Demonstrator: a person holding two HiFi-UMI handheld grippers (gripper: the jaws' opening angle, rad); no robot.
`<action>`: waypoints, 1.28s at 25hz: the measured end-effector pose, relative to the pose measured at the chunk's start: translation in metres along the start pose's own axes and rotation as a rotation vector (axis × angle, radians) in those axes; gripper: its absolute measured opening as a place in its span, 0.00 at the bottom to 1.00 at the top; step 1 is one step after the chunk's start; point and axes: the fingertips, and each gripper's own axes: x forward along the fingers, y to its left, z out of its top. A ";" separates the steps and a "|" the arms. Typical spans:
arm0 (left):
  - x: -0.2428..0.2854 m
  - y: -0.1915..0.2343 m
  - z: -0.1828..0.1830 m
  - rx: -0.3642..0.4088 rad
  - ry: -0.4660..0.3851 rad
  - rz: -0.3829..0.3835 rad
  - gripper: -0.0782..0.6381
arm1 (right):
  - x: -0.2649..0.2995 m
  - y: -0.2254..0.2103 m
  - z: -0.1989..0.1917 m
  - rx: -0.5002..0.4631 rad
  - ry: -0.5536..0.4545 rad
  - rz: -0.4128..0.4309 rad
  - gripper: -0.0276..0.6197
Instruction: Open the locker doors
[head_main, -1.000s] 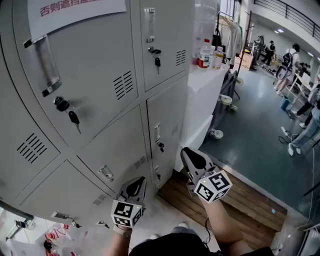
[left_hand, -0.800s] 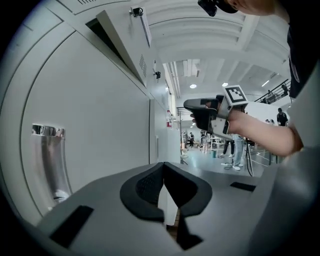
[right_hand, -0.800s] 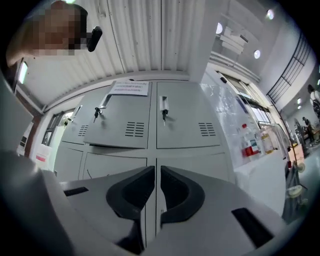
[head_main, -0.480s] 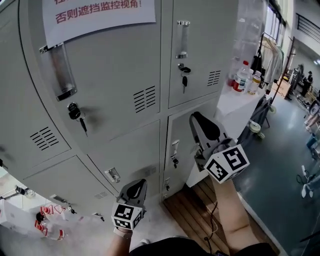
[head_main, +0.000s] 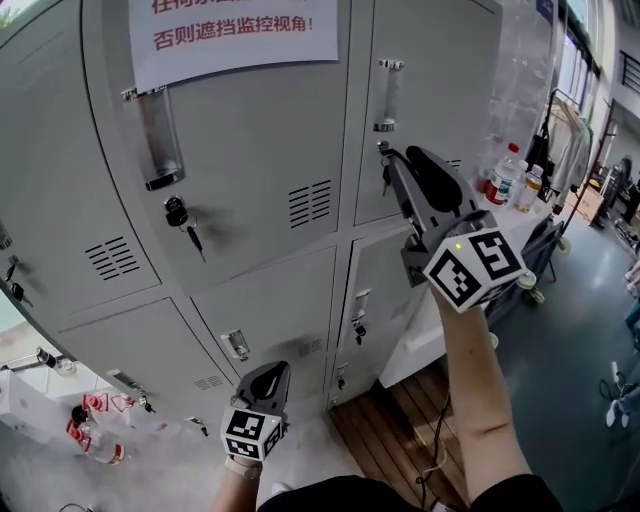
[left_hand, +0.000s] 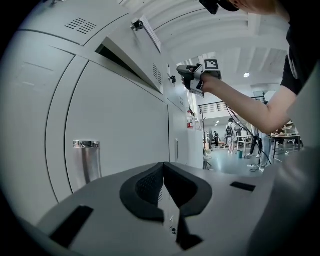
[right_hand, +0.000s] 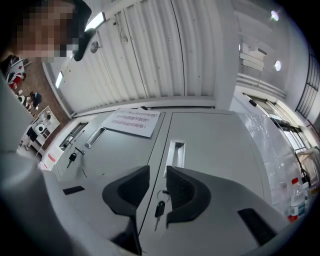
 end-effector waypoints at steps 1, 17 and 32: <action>-0.002 0.001 0.001 0.001 -0.003 0.004 0.14 | 0.006 -0.001 0.004 0.004 0.001 0.005 0.22; -0.020 0.022 0.002 -0.003 0.002 0.011 0.14 | 0.066 -0.018 -0.004 0.024 0.174 0.053 0.37; -0.036 0.028 -0.011 -0.023 0.025 -0.003 0.14 | 0.075 -0.005 -0.006 0.083 0.233 0.073 0.39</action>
